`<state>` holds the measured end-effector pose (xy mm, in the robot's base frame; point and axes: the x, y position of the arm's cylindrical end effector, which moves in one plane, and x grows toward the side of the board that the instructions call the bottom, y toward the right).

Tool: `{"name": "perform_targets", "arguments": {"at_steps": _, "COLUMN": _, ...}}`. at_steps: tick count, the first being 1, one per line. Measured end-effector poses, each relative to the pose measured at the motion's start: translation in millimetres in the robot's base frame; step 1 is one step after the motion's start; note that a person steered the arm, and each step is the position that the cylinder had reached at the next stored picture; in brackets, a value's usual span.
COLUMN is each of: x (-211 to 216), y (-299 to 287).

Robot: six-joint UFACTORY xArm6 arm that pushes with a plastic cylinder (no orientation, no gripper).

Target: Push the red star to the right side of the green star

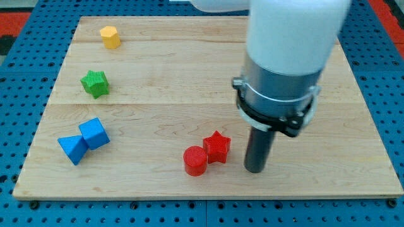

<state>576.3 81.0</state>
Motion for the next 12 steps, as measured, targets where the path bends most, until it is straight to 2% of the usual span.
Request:
{"name": "perform_targets", "arguments": {"at_steps": 1, "x": -47.7, "y": -37.0}}
{"name": "perform_targets", "arguments": {"at_steps": 2, "x": -61.0, "y": -49.7}}
{"name": "perform_targets", "arguments": {"at_steps": 3, "x": -46.6, "y": 16.7}}
{"name": "perform_targets", "arguments": {"at_steps": 4, "x": -6.2, "y": -10.0}}
{"name": "perform_targets", "arguments": {"at_steps": 5, "x": -19.6, "y": -52.2}}
{"name": "perform_targets", "arguments": {"at_steps": 7, "x": -91.3, "y": -100.9}}
{"name": "perform_targets", "arguments": {"at_steps": 9, "x": -132.1, "y": -102.9}}
{"name": "perform_targets", "arguments": {"at_steps": 10, "x": -125.4, "y": -74.8}}
{"name": "perform_targets", "arguments": {"at_steps": 11, "x": -113.9, "y": -89.6}}
{"name": "perform_targets", "arguments": {"at_steps": 12, "x": -105.1, "y": -132.5}}
